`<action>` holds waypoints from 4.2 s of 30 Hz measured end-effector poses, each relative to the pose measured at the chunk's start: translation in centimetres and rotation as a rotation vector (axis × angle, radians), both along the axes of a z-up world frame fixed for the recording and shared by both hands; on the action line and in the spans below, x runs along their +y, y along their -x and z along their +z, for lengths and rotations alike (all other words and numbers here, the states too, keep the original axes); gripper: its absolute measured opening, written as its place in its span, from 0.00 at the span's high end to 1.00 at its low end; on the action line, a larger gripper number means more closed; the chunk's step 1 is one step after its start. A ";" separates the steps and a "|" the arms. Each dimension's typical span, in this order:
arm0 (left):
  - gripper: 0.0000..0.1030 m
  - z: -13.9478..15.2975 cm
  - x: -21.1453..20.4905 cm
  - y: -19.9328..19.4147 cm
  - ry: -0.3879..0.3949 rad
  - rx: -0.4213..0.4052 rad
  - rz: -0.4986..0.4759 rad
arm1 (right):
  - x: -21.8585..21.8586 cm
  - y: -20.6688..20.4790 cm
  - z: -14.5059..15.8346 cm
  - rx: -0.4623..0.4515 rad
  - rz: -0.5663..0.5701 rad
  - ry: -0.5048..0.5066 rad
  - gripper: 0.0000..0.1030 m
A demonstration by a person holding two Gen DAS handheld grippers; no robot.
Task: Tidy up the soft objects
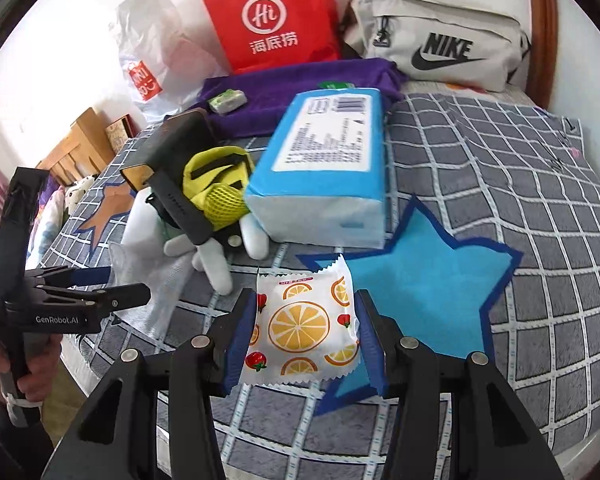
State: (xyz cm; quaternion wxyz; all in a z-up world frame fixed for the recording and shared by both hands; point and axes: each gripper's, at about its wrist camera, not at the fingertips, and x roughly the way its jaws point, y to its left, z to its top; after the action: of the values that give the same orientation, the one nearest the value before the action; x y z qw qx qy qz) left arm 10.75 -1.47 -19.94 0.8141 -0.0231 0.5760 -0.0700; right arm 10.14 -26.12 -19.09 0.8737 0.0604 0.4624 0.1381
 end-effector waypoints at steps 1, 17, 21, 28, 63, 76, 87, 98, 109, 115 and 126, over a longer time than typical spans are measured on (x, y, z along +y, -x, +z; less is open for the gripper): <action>0.05 -0.1 -0.3 0.0 -0.009 -0.001 -0.004 | -0.1 0.0 -0.1 0.001 -0.002 -0.001 0.52; 0.20 -0.4 -2.4 0.5 -0.130 -0.043 -0.020 | 0.5 0.1 -2.2 0.047 0.013 0.023 0.52; 0.41 0.3 -2.0 0.9 -0.146 -0.042 -0.012 | 0.8 0.2 -2.3 0.057 0.020 0.022 0.52; 0.92 1.2 0.3 1.2 -0.130 -0.017 0.012 | 1.8 0.7 -1.9 0.069 0.050 0.012 0.52; 0.64 0.7 -4.2 0.1 -0.102 -0.022 0.014 | -0.3 0.5 -2.4 0.053 0.016 -0.013 0.52; 0.90 3.5 0.4 1.1 0.027 -0.015 0.035 | 1.0 1.2 -0.1 0.017 0.045 0.003 0.52; 0.90 8.1 3.2 1.4 0.081 -0.124 0.058 | 1.6 1.2 3.0 -0.029 0.041 0.007 0.52; 0.90 10.2 4.6 -1.8 0.106 -0.172 0.082 | 2.7 -1.3 6.4 -0.091 0.037 0.028 0.52; 0.90 11.8 4.8 -6.9 0.064 -0.218 0.093 | 3.1 -6.7 8.7 -0.138 0.015 0.039 0.52; 0.90 12.5 4.4 -9.3 0.040 -0.238 0.093 | 2.8 -9.6 9.7 -0.155 -0.003 0.033 0.52; 0.90 12.0 4.3 -13.3 0.031 -0.230 0.095 | 2.3 -14.3 10.5 -0.172 -0.035 0.003 0.52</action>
State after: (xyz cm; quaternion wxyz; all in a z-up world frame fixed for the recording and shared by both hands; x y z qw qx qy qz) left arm 24.10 2.87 -7.89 0.8767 -0.0549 0.4760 -0.0426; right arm 24.47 -23.80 -8.60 0.9126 0.0550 0.3848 0.1266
